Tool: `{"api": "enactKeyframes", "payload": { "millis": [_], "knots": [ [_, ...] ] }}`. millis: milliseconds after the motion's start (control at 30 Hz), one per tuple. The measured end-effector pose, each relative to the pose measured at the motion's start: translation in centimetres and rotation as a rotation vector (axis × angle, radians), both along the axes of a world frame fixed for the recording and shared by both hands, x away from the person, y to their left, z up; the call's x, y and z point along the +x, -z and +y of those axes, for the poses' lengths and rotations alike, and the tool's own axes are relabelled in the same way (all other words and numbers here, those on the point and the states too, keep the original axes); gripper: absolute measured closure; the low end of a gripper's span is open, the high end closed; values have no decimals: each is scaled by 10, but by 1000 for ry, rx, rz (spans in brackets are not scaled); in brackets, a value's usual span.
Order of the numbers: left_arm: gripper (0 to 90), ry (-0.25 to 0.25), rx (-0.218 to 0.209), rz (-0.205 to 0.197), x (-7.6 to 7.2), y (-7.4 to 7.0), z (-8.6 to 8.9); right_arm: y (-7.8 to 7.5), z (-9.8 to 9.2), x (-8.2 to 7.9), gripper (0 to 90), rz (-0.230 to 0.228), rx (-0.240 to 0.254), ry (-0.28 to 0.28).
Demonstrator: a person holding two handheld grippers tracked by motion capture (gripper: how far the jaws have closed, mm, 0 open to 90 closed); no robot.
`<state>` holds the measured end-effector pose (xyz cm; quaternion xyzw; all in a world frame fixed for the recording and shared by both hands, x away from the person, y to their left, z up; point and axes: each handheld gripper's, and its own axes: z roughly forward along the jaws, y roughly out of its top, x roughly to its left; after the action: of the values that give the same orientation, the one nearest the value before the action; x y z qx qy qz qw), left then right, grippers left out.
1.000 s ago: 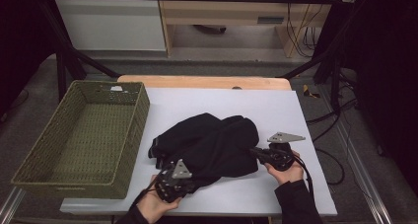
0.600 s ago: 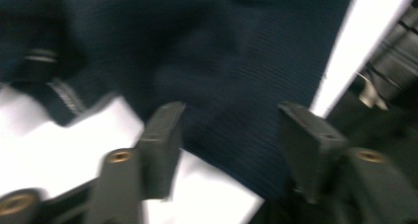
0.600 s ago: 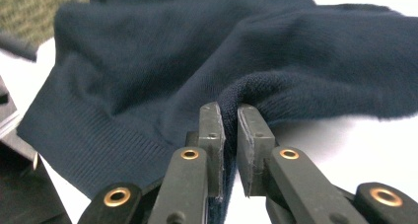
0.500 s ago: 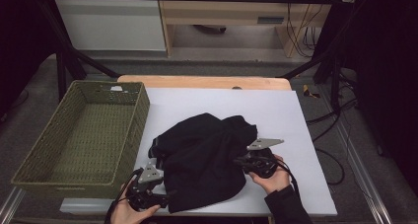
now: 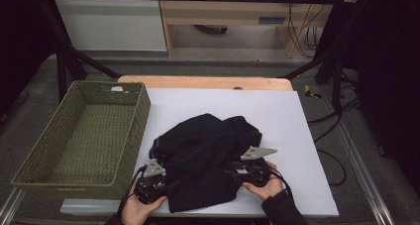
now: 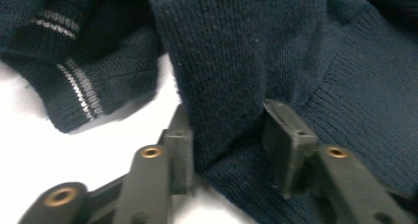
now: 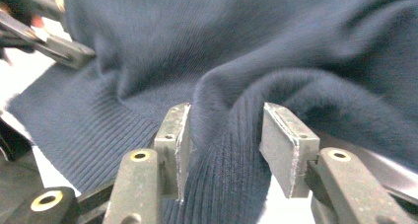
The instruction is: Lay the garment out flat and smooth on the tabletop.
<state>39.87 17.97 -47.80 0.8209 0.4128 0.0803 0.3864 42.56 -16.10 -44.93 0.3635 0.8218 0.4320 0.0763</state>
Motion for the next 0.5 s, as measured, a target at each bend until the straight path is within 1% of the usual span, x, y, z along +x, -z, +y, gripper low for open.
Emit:
{"api": "enactKeyframes", "payload": {
  "millis": [33,67,100,133,167,200,267,300,333,400,433,500],
  "knots": [
    [685,6,-5,6,0,0,0,-4,-10,-3,558,-4,18,19],
    [729,17,-15,16,1,0,0,-6,-20,-6,590,-11,27,42],
    [775,21,-19,21,1,1,0,-6,-30,-8,619,-2,29,69],
    [785,23,-17,19,1,0,-1,-3,-38,-9,624,10,34,96],
    [795,25,-12,17,1,0,-1,1,-44,-9,625,20,34,111],
    [801,28,-9,15,1,0,-2,7,-48,-8,623,44,23,122],
    [805,30,-9,13,1,0,-1,17,-47,-6,605,70,0,131],
    [805,31,-11,13,1,0,-1,21,-45,-4,584,69,-3,125],
    [806,32,-12,12,1,0,-1,22,-41,-3,560,64,3,121],
    [806,33,-14,14,1,0,-1,22,-34,-2,515,38,20,106],
    [805,35,-12,13,1,0,-1,23,-29,-1,499,38,30,99],
    [805,34,-13,11,1,0,-1,26,-18,-1,468,49,40,66]
  ]
}}
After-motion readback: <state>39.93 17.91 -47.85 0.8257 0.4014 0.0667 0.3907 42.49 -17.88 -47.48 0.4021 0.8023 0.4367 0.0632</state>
